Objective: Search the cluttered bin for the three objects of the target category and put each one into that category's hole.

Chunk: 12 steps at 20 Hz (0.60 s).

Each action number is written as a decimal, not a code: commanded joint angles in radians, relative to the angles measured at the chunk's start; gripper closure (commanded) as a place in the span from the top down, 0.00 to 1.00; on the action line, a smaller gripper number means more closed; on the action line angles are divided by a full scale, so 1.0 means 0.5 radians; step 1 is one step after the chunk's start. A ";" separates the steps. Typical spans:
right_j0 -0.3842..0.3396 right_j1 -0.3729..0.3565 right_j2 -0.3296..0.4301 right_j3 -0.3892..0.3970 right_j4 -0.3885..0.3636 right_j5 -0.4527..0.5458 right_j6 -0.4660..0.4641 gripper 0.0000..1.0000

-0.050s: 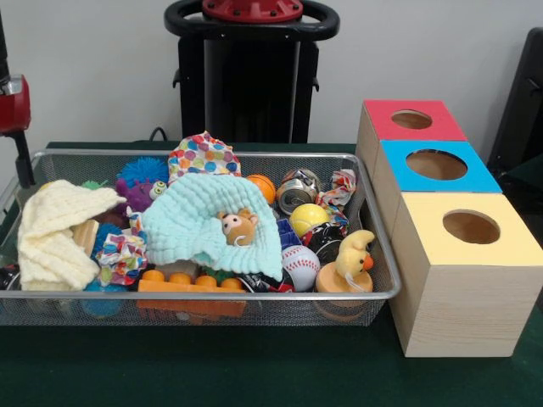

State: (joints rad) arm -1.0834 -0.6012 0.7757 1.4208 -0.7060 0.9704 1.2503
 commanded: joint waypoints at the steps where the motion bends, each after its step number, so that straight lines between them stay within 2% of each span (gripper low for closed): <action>1: -0.044 0.048 -0.069 0.234 -0.116 -0.144 -0.349 1.00; 12: -0.057 0.069 -0.106 0.307 -0.137 -0.253 -0.246 1.00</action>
State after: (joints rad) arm -1.0867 -0.6010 0.7754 1.4745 -0.7086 0.9260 1.2503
